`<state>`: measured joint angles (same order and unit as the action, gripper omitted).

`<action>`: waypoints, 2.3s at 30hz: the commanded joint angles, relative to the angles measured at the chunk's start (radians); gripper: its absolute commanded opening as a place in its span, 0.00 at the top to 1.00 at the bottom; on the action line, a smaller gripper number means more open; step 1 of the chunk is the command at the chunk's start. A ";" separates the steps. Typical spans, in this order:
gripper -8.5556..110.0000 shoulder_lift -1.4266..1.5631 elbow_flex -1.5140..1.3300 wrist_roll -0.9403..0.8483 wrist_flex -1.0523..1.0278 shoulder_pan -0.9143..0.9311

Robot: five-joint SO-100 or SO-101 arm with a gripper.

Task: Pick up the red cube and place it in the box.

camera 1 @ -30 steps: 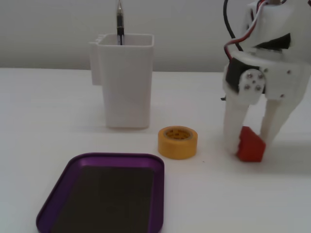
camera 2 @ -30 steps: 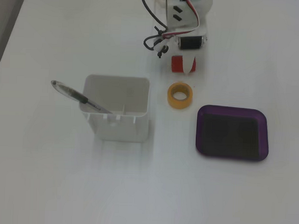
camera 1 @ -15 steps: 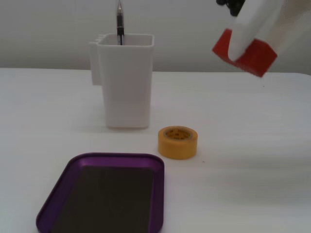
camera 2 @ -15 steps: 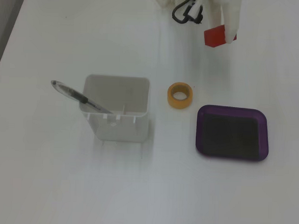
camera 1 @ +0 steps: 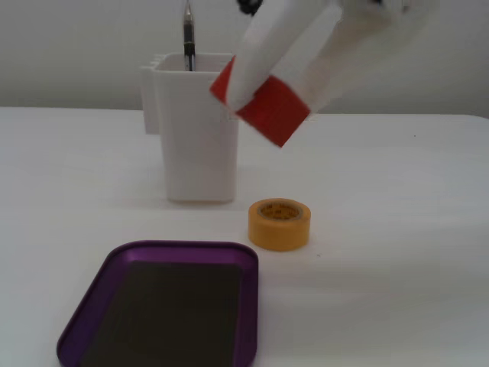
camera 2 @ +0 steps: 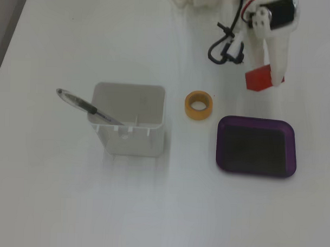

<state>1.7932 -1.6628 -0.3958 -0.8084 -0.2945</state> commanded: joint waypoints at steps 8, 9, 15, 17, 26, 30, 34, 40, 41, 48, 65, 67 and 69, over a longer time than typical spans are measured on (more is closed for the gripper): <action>0.93 -0.451 0.457 0.144 0.005 0.002; 0.93 -0.477 0.463 0.146 0.005 0.000; 0.93 -0.560 0.463 0.146 0.005 0.002; 0.93 -0.571 0.462 0.147 0.003 0.002; 0.86 -0.644 0.472 0.144 -0.123 0.002; 0.84 -0.647 0.476 0.146 -0.187 0.002; 0.82 -0.638 0.506 0.146 -0.238 -0.002; 0.79 -0.614 0.747 0.146 -0.466 -0.002; 0.79 -0.614 0.805 0.146 -0.509 -0.002; 0.79 -0.615 1.258 0.147 -0.867 -0.003; 0.80 0.132 0.456 0.232 -0.881 0.239; 0.80 0.264 0.272 0.232 -0.841 0.242; 0.80 0.391 0.077 0.230 -0.790 0.244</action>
<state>1.9819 -1.3330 -0.1672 -1.6598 -0.0506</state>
